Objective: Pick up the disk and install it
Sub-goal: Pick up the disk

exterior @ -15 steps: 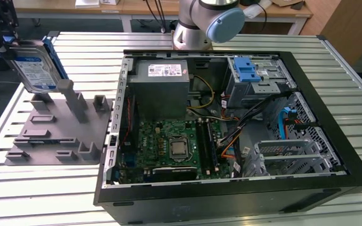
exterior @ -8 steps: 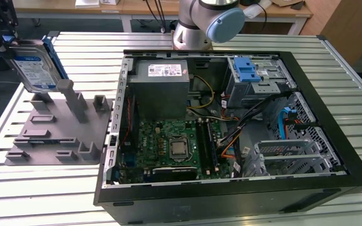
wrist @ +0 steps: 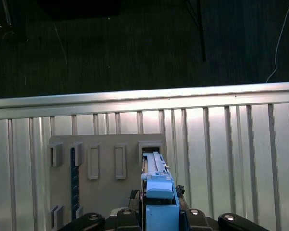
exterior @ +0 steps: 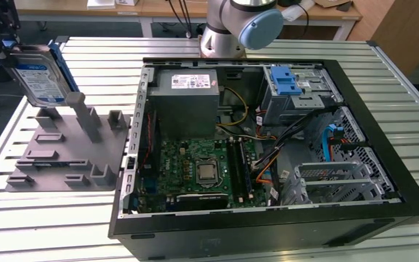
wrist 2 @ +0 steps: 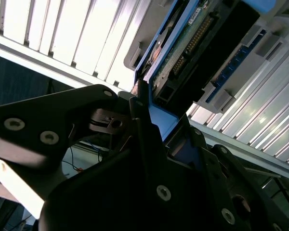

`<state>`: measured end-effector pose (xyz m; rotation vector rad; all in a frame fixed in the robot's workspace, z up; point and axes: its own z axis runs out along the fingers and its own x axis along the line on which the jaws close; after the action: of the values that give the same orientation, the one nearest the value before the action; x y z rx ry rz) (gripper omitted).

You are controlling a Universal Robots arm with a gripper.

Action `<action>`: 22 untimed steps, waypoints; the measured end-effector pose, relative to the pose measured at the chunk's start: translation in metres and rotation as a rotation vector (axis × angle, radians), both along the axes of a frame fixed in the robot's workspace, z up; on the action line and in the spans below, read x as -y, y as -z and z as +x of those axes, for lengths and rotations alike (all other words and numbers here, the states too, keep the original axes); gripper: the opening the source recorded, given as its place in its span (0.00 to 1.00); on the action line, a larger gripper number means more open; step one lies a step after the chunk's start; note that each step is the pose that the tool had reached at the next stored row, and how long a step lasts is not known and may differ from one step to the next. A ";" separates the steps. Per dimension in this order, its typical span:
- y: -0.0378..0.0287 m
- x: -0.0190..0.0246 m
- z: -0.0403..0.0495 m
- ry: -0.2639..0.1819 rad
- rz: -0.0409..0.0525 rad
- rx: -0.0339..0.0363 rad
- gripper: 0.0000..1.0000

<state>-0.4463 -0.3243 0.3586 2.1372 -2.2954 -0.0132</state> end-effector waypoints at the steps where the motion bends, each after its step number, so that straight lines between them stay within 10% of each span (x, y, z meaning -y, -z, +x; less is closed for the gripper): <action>1: -0.0003 0.0000 0.0000 0.000 0.0000 -0.0001 0.36; 22: -0.0068 0.0000 0.0000 0.000 0.0000 0.0000 0.36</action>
<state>-0.4463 -0.3243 0.3655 2.1372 -2.2954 -0.0132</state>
